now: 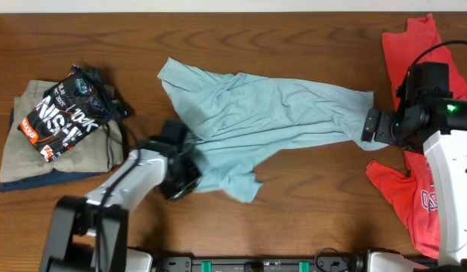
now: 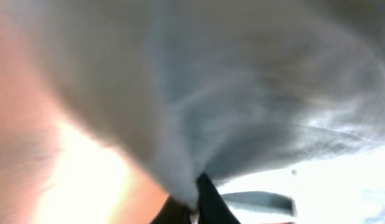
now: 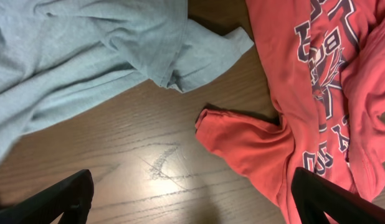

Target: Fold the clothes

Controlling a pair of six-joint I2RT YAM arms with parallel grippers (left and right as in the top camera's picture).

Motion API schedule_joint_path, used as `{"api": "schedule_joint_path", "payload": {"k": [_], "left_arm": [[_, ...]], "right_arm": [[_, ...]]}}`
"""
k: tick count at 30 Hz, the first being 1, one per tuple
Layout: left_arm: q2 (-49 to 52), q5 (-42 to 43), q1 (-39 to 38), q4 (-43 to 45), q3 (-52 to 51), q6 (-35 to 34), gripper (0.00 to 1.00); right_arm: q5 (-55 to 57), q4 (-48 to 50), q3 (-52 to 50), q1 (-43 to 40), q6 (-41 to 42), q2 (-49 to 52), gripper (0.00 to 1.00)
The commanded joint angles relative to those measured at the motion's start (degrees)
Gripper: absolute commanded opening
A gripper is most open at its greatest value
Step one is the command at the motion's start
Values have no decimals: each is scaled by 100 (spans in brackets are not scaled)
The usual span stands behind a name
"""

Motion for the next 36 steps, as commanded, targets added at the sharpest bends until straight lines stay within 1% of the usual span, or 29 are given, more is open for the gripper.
{"api": "schedule_joint_path", "payload": {"k": [1, 4, 6, 8, 9, 13, 14, 15, 16, 19, 23, 25, 28, 31, 33, 36], "left_arm": [[-564, -120, 595, -800, 201, 1239, 6], [-1115, -118, 1342, -1519, 358, 1657, 6], [-1434, -116, 1757, -1604, 367, 1720, 6], [-1711, -116, 2087, -1602, 367, 1720, 6], [-1818, -118, 2199, -1600, 367, 1718, 6], [-1958, -118, 2334, -1600, 363, 1718, 6], [-1952, -118, 2328, -1602, 363, 1718, 6], [-1939, -116, 2323, -1602, 358, 1718, 6], [-1932, -116, 2323, -1604, 356, 1718, 6], [-1919, -116, 2323, -1602, 348, 1718, 6], [-1919, -116, 2323, -1602, 348, 1718, 7], [-1919, -116, 2323, -1606, 348, 1718, 6], [-1919, -116, 2323, -1606, 348, 1718, 6], [-1919, -116, 2323, -1606, 348, 1718, 6], [-1919, -116, 2323, -1604, 348, 1718, 6], [-1919, -116, 2323, -1604, 348, 1718, 6]], "right_arm": [[-225, 96, -151, -81, -46, -87, 99], [-505, 319, -531, -81, -46, -87, 99], [-662, 518, -802, -81, -46, -87, 99], [-798, 769, -1119, -79, -44, -85, 93], [-820, 892, -1287, -79, -42, -85, 86], [-820, 1338, -1937, -79, 111, -83, 38], [-822, 1447, -2118, -79, 199, -83, 27], [-831, 1545, -2275, -79, 256, -83, 19], [-887, 1655, -2433, -79, 260, -83, 17], [-1032, 2144, -2968, -79, 332, -83, 17], [-1029, 3110, -3668, -81, 758, -83, 17], [-953, 3630, -3956, -81, 780, -83, 17], [-175, 4109, -4251, -107, 1084, -83, 15], [890, 4124, -4299, -282, 1478, -83, 13], [1432, 4144, -4293, -527, 1705, -83, 9], [2109, 4151, -4293, -1023, 2109, -83, 9]]}}
